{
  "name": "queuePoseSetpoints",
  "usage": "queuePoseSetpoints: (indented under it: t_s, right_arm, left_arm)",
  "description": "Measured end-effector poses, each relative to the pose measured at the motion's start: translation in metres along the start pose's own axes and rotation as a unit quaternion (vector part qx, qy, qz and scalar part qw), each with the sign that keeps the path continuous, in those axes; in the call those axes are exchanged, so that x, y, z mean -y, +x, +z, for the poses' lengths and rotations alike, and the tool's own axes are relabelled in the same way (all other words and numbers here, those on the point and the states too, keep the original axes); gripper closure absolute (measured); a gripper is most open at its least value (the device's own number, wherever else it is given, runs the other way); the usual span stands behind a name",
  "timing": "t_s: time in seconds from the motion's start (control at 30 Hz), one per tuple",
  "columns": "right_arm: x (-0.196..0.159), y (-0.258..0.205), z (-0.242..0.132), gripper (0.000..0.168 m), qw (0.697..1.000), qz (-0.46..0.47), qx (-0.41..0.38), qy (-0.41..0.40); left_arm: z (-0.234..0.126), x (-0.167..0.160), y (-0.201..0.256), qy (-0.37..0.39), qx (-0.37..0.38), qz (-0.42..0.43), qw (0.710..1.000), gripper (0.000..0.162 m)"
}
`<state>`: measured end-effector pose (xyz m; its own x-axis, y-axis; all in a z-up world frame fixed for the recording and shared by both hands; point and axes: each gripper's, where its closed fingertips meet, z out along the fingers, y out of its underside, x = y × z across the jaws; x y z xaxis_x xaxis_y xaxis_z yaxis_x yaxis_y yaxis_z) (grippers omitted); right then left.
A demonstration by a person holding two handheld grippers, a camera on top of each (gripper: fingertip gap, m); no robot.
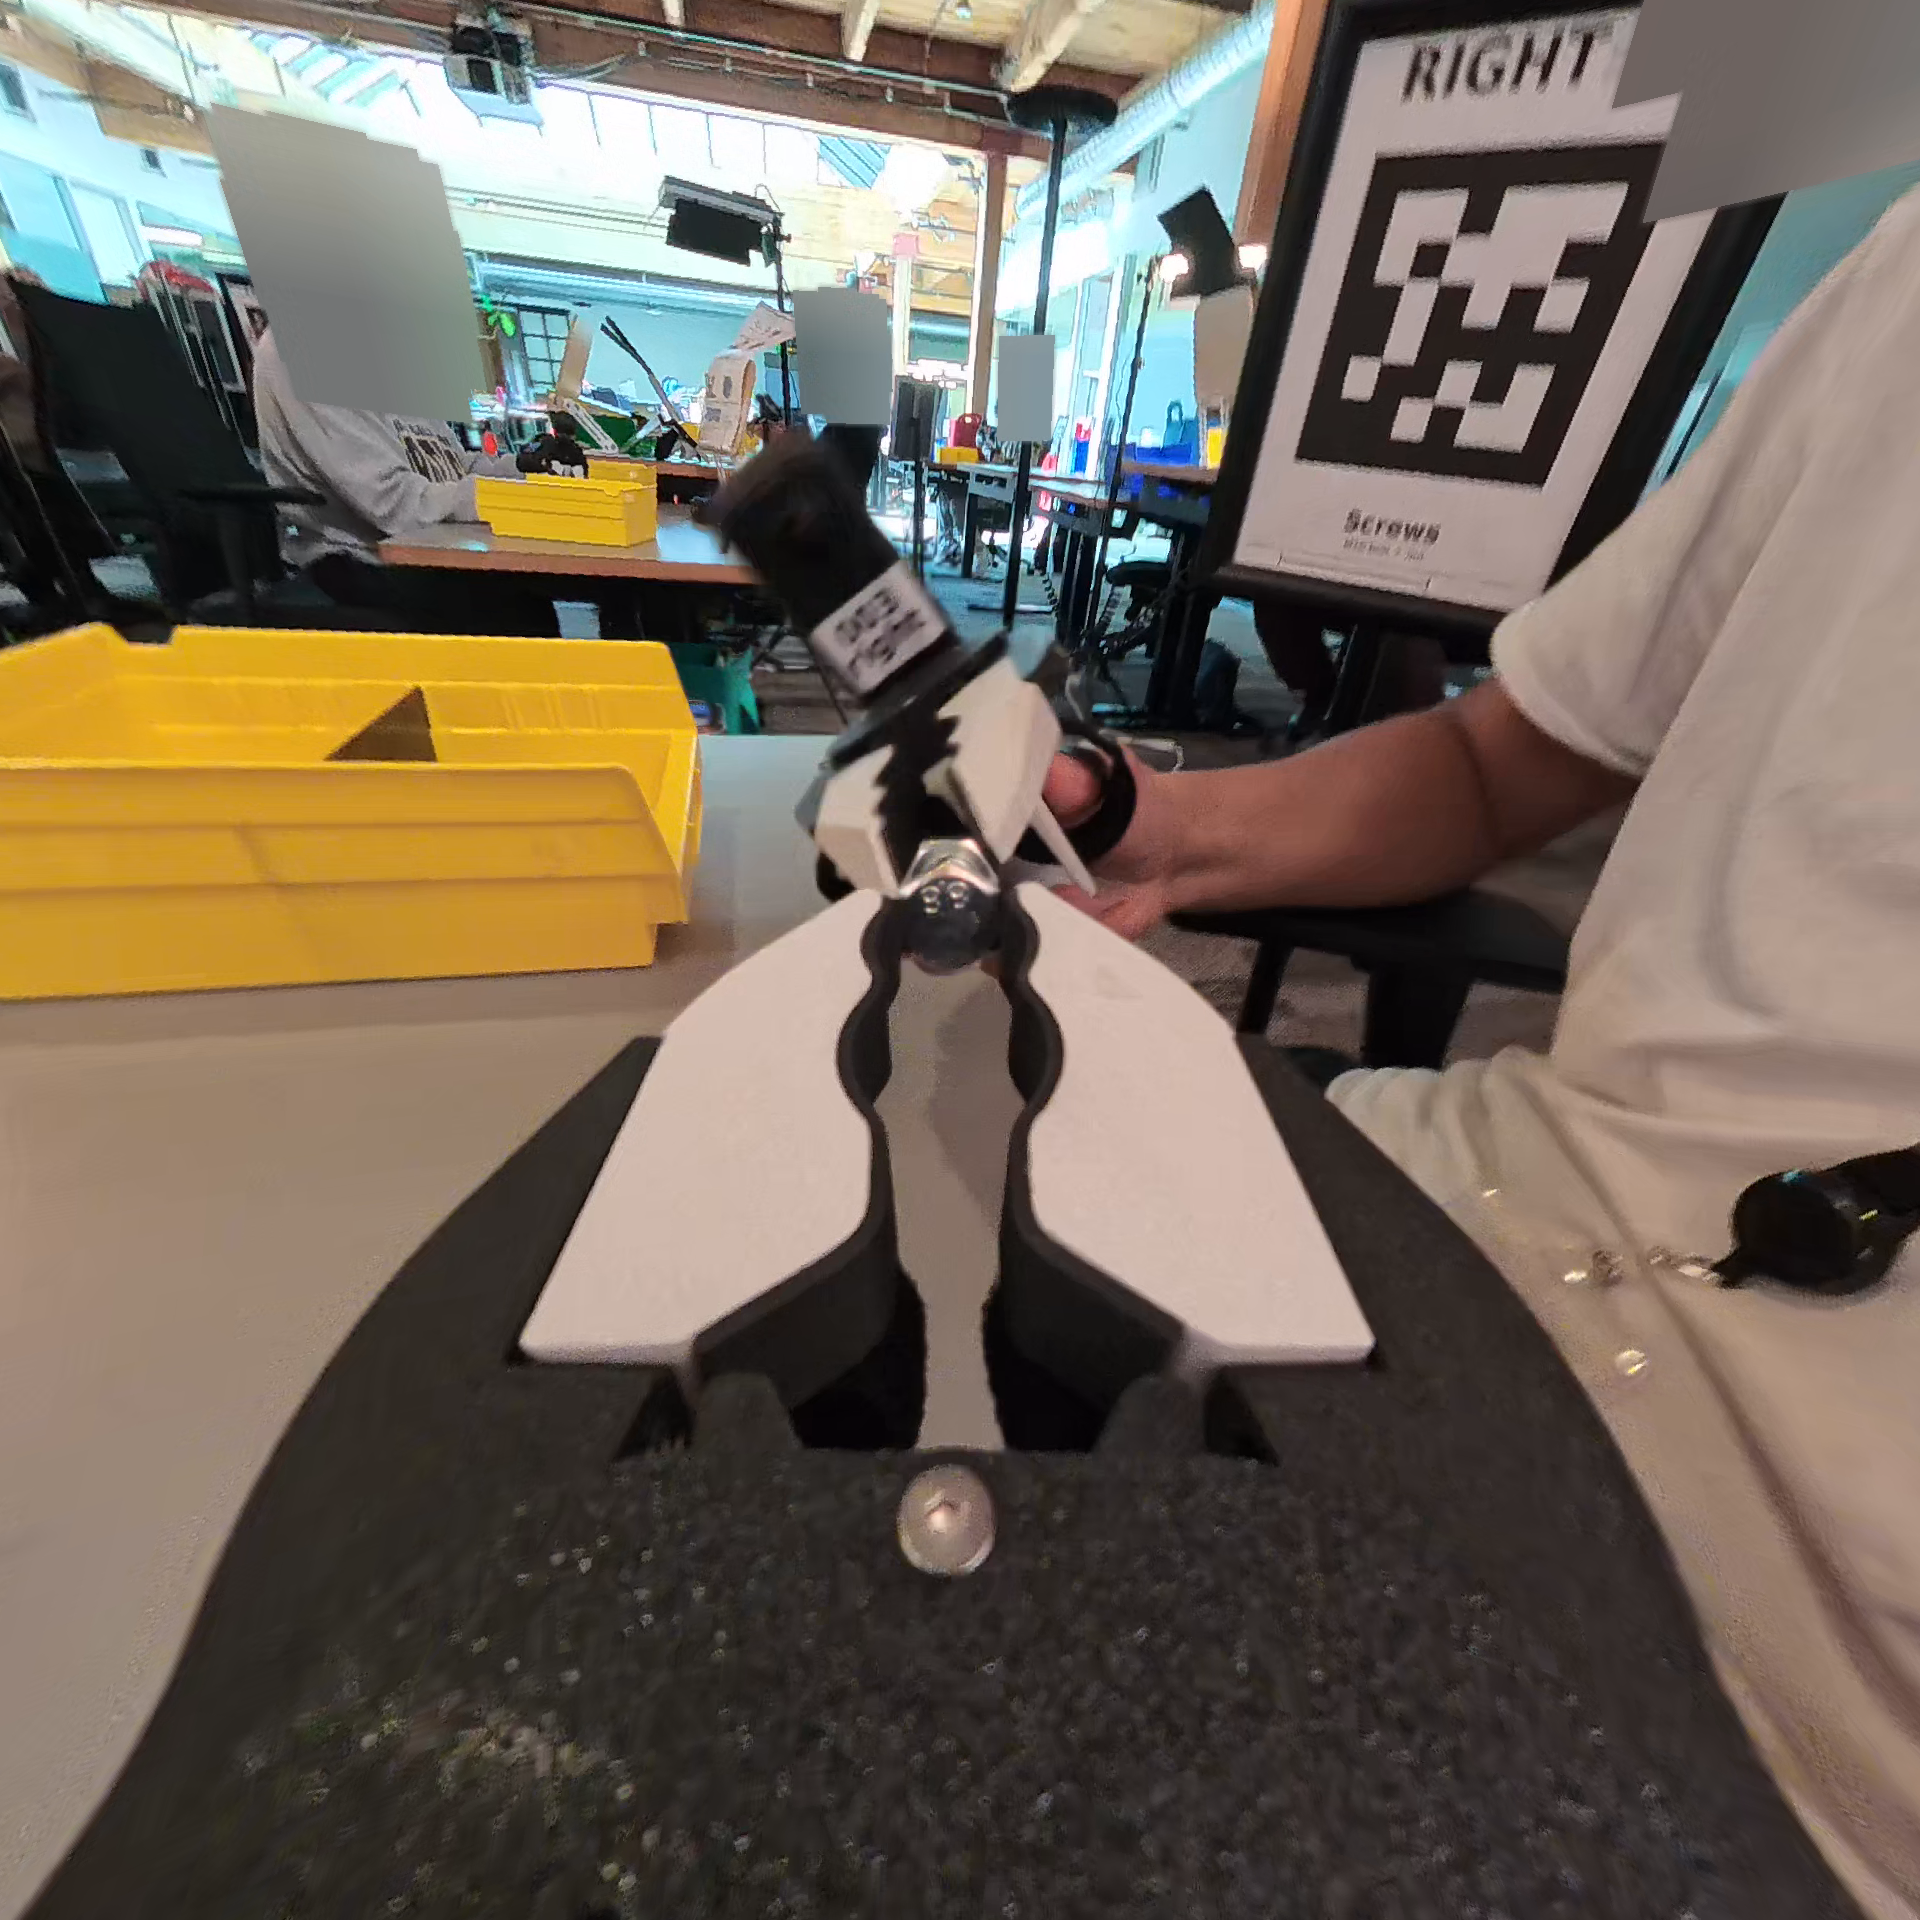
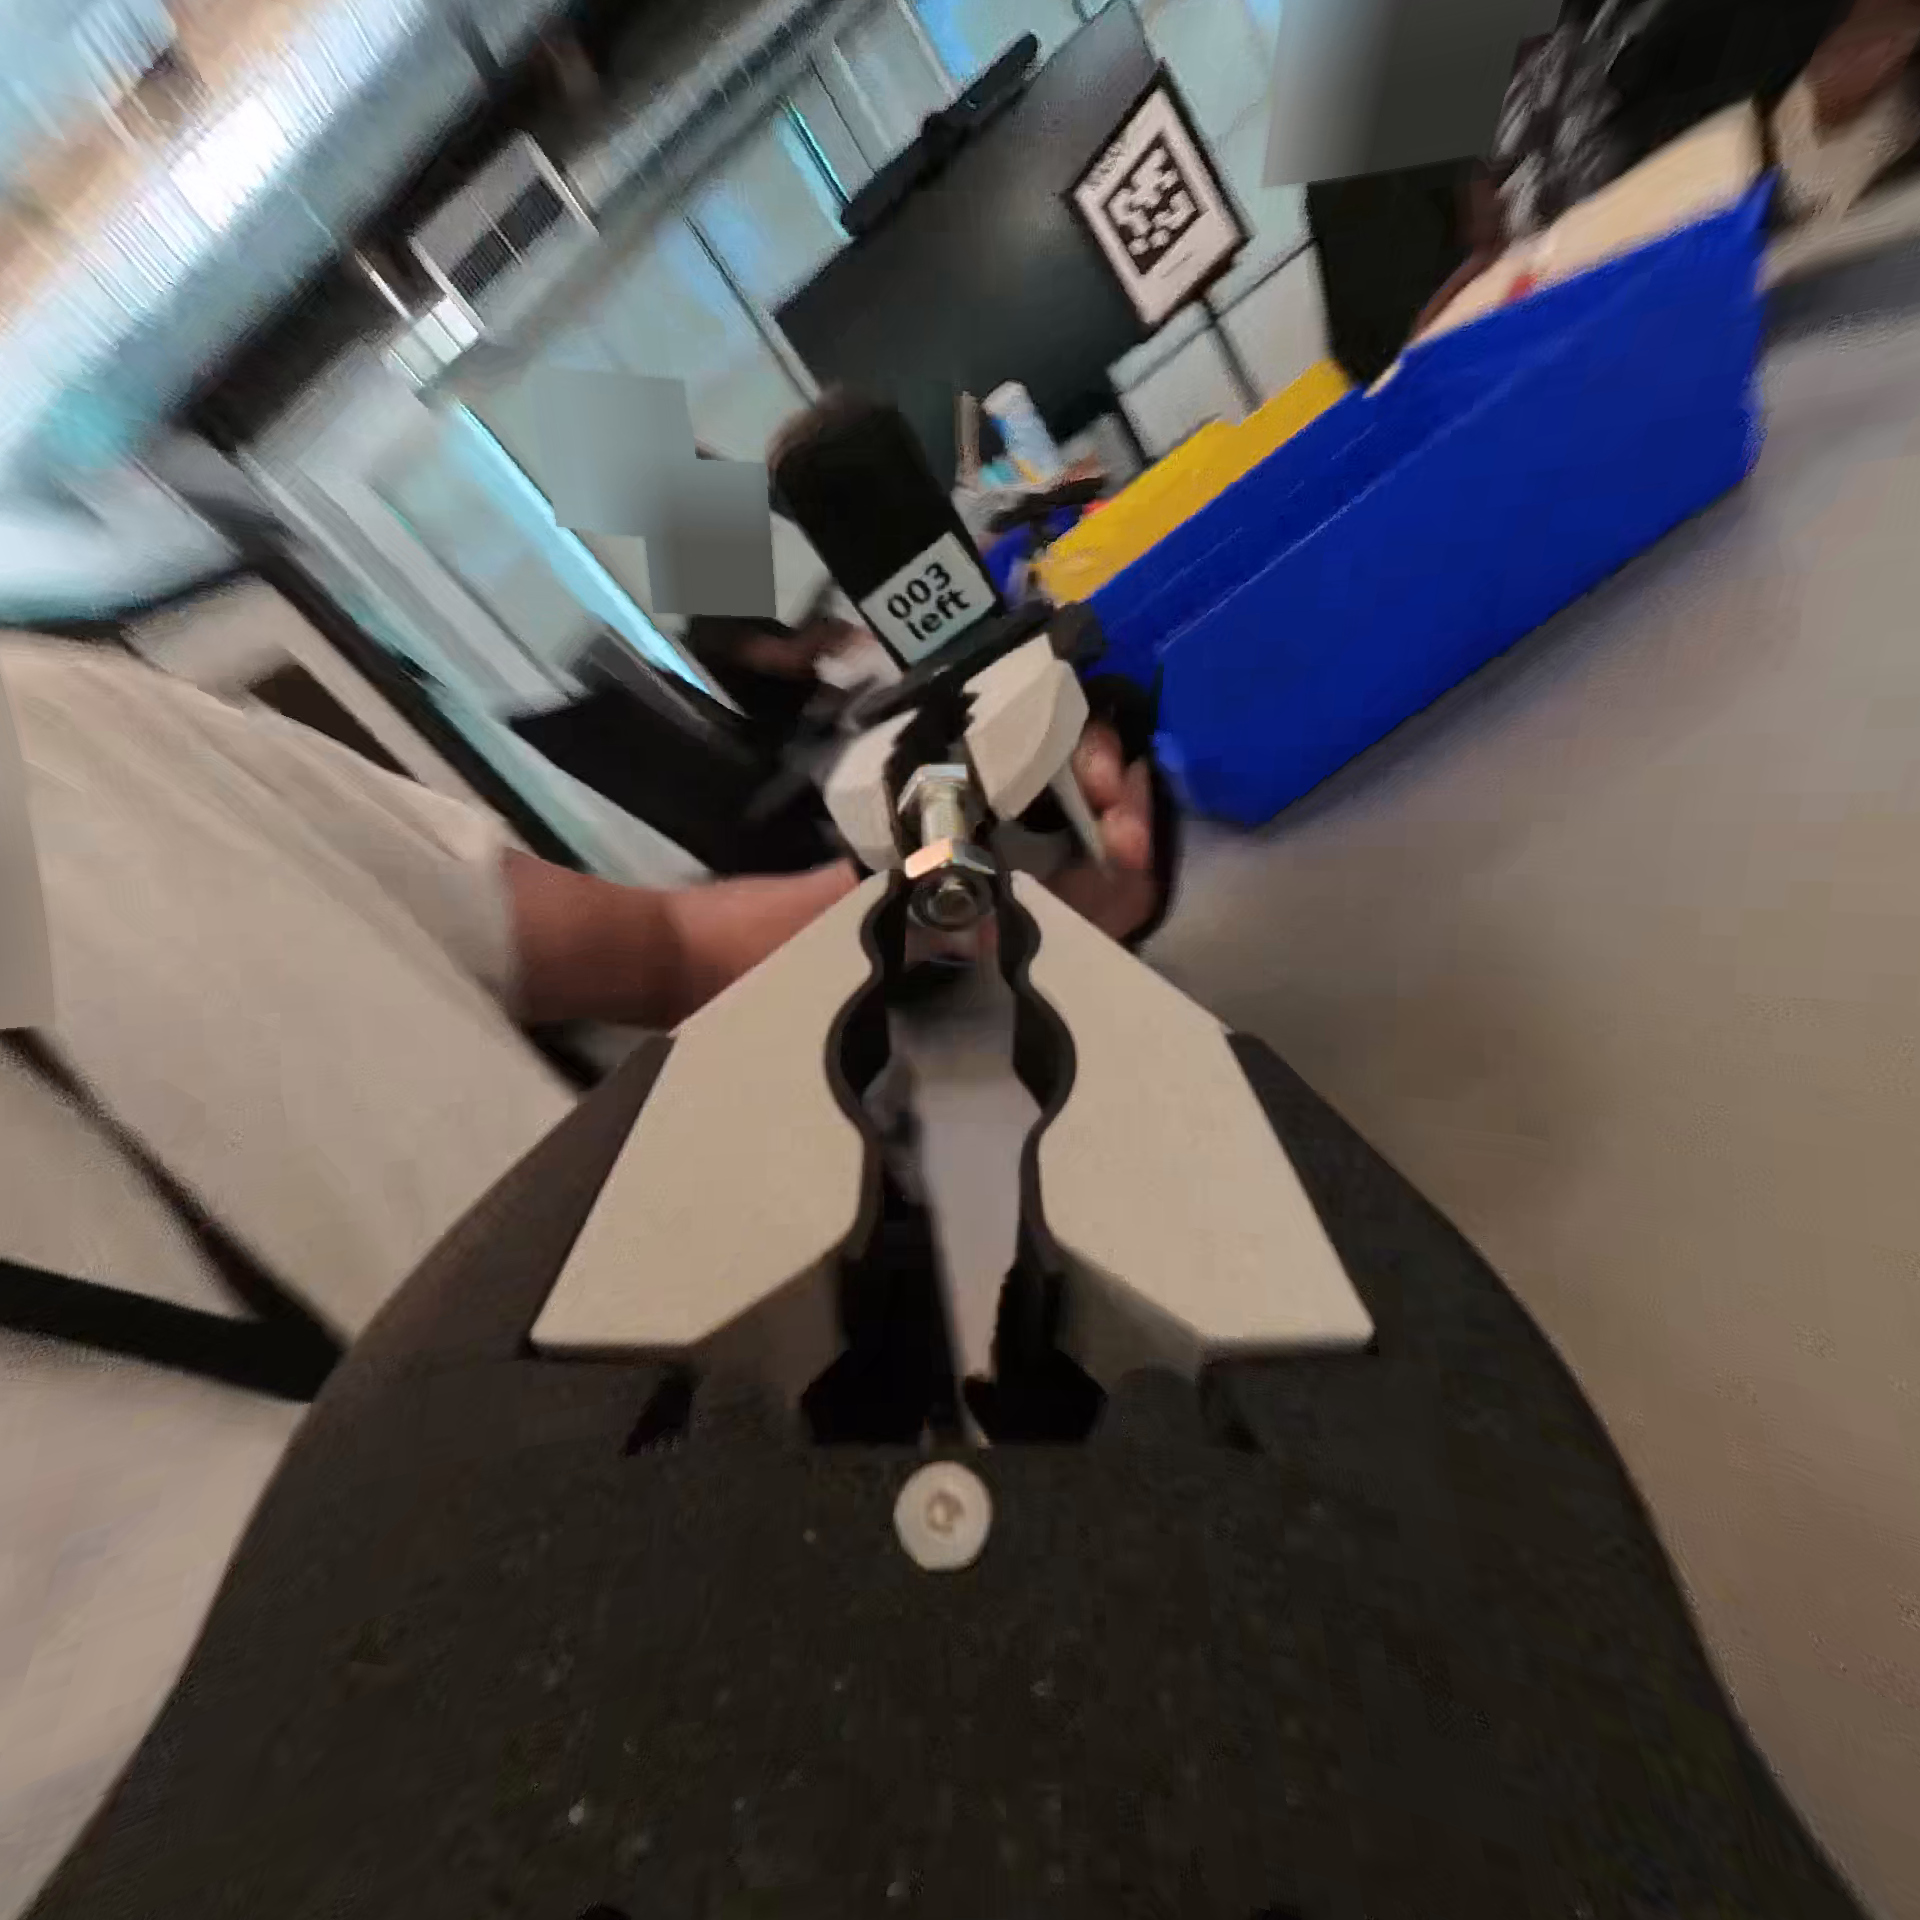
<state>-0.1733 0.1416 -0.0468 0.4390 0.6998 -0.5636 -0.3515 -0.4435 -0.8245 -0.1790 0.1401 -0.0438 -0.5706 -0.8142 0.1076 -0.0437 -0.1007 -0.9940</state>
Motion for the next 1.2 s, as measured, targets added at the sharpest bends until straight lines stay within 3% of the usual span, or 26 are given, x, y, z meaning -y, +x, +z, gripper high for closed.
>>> queuePoseSetpoints:
  t_s: [0.1, 0.2, 0.27, 0.37, 0.43, 0.5, 0.57, 0.63, 0.67, 0.73, 0.83, 0.93, 1.0, 1.1, 1.2]
  right_arm:
    - [-0.001, -0.003, 0.007, 0.152, 0.968, -0.229, -0.09, -0.042]
    - [-0.003, -0.001, 0.016, 0.152, 0.884, -0.426, -0.175, -0.074]
    - [-0.002, 0.0, 0.024, 0.152, 0.794, -0.559, -0.227, -0.079]
    - [-0.003, 0.002, 0.035, 0.152, 0.606, -0.736, -0.287, -0.096]
    - [-0.004, 0.006, 0.042, 0.153, 0.503, -0.801, -0.308, -0.109]
    - [-0.003, 0.008, 0.049, 0.152, 0.434, -0.837, -0.316, -0.106]
    - [0.001, 0.003, 0.056, 0.151, 0.409, -0.851, -0.321, -0.078]
    - [0.004, 0.002, 0.059, 0.146, 0.427, -0.842, -0.325, -0.061]
    - [0.003, 0.004, 0.06, 0.142, 0.456, -0.829, -0.319, -0.063]
    - [0.003, 0.011, 0.058, 0.138, 0.547, -0.775, -0.312, -0.06]
    - [-0.001, 0.033, 0.056, 0.134, 0.713, -0.631, -0.293, -0.082]
    - [-0.021, 0.041, 0.058, 0.134, 0.876, -0.421, -0.208, -0.11]
    - [-0.032, 0.034, 0.058, 0.133, 0.949, -0.266, -0.128, -0.113]
    - [-0.025, 0.015, 0.048, 0.126, 0.998, -0.015, 0.017, -0.061]
    - [-0.009, 0.003, 0.028, 0.133, 0.969, 0.202, 0.145, -0.005]
  left_arm:
    - [-0.008, 0.003, 0.002, 0.021, -0.007, -0.071, 0.997, 0.144]
    - [-0.017, 0.002, 0.002, 0.032, -0.003, -0.132, 0.991, 0.144]
    - [-0.025, 0.002, 0.001, 0.043, 0.003, -0.158, 0.986, 0.144]
    - [-0.037, 0.0, 0.0, 0.051, 0.019, -0.191, 0.98, 0.144]
    - [-0.045, -0.004, -0.003, 0.053, 0.038, -0.207, 0.976, 0.144]
    - [-0.052, -0.003, -0.004, 0.064, 0.049, -0.218, 0.973, 0.144]
    - [-0.059, 0.002, -0.002, 0.085, 0.051, -0.221, 0.97, 0.144]
    - [-0.067, 0.006, -0.003, 0.098, 0.065, -0.212, 0.97, 0.144]
    - [-0.072, 0.007, -0.003, 0.102, 0.075, -0.205, 0.971, 0.145]
    - [-0.081, 0.013, -0.004, 0.113, 0.09, -0.183, 0.972, 0.145]
    - [-0.088, 0.02, -0.006, 0.121, 0.111, -0.131, 0.978, 0.145]
    - [-0.084, 0.025, -0.006, 0.12, 0.119, -0.078, 0.983, 0.145]
    - [-0.077, 0.025, -0.008, 0.112, 0.119, -0.054, 0.985, 0.145]
    - [-0.061, 0.023, -0.007, 0.091, 0.096, -0.033, 0.991, 0.145]
    - [-0.04, 0.016, -0.004, 0.05, 0.07, 0.008, 0.996, 0.145]
